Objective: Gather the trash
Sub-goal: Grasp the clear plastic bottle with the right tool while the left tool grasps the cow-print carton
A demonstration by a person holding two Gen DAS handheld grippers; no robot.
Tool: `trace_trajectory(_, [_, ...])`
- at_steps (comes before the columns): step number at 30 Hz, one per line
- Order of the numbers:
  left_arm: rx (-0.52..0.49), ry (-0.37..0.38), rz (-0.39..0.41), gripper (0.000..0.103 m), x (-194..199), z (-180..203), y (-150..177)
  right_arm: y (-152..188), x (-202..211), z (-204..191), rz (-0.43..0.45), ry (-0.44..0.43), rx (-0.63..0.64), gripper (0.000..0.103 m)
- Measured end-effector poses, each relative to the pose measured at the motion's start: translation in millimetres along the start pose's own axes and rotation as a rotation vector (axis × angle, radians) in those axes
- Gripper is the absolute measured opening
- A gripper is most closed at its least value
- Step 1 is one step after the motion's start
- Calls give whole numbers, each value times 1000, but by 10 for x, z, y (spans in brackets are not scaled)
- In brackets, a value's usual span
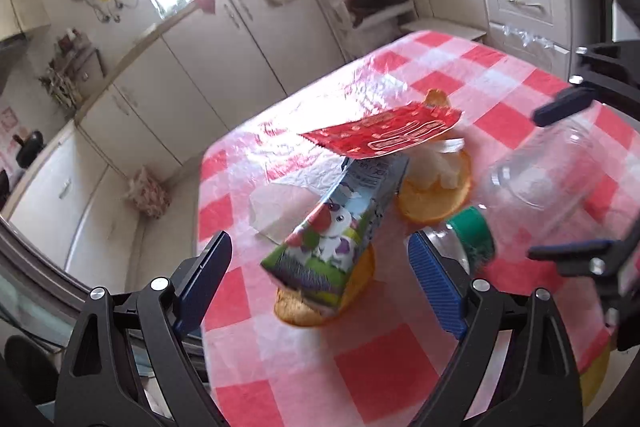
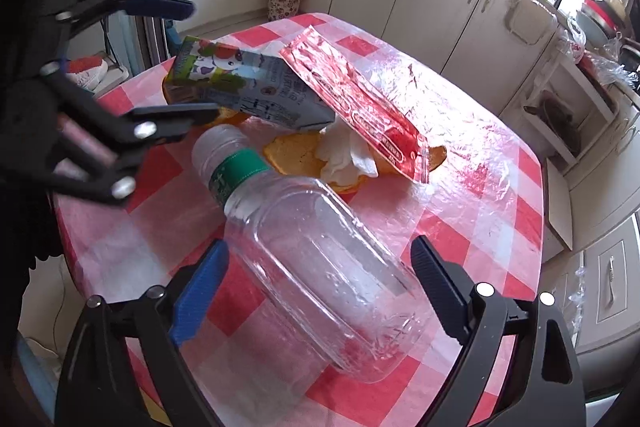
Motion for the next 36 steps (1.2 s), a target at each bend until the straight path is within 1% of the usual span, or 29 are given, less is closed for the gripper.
trace_trajectory(3, [32,19,-50,85,-192,-36,-2,56,60,-11,-56,-42,-7,81])
trace_trajectory(4, [35,26,-55,81,-227,-41,-9,94,87,-37,-89,-87,-17,77])
trace_trajectory(5, [41,44,-67,74,-266,-16,-21,151,108,-83,-132,-163,-39,73])
trace_trajectory(6, [50,75,-91,68,-312,18,-19,184,119,-107,-152,-198,-52,73])
trace_trajectory(7, [58,99,-110,55,-347,48,-9,209,124,-123,-159,-198,-41,73])
trace_trajectory(8, [63,117,-124,46,-367,75,4,207,119,-127,-148,-179,-25,73])
trace_trajectory(9, [71,145,-140,40,-381,122,24,194,114,-133,-136,-167,-17,73])
trace_trajectory(10, [77,145,-143,36,-380,158,40,175,98,-150,-126,-165,-18,73])
trace_trajectory(11, [85,136,-141,35,-376,178,50,161,78,-158,-120,-160,-27,74])
trace_trajectory(13, [130,151,-136,35,-334,211,88,146,29,-200,-116,-147,-28,72])
trace_trajectory(14, [159,159,-134,35,-309,222,108,149,12,-215,-115,-143,-29,64])
trace_trajectory(15, [201,168,-131,35,-254,217,155,157,0,-243,-124,-160,-41,58])
trace_trajectory(16, [231,182,-129,35,-232,226,174,173,9,-237,-134,-179,-48,57])
trace_trajectory(18, [313,214,-117,35,-74,222,280,202,37,-239,-147,-189,-43,57])
trace_trajectory(22, [399,248,-97,35,189,281,488,268,84,-129,-166,-200,-76,56])
trace_trajectory(23, [412,256,-99,35,241,300,559,298,86,-109,-172,-201,-86,56])
trace_trajectory(25, [421,268,-128,35,272,365,717,339,78,-106,-175,-200,-93,56])
trace_trajectory(28, [411,251,-154,43,206,413,826,376,26,-197,-184,-171,-72,56])
trace_trajectory(30, [439,247,-154,43,166,414,859,383,10,-232,-182,-162,-64,56])
trace_trajectory(31, [458,247,-160,42,153,415,882,383,29,-264,-180,-181,-72,56])
trace_trajectory(32, [478,243,-151,37,174,404,892,396,69,-279,-174,-201,-86,55])
trace_trajectory(33, [497,248,-143,35,196,401,898,399,94,-280,-166,-219,-105,55])
trace_trajectory(36, [556,261,-106,34,334,416,910,423,162,-292,-154,-281,-183,55])
Point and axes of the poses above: each gripper's, at about its wrist camera, not at the fingertips, and x roughly against the way its jaws point, z to its right, y to its underside, the point moved 10 cm from there along -x, roughly the way its jaws point, and after that the axes turned 5 degrees about y, right-handed, at the moved point
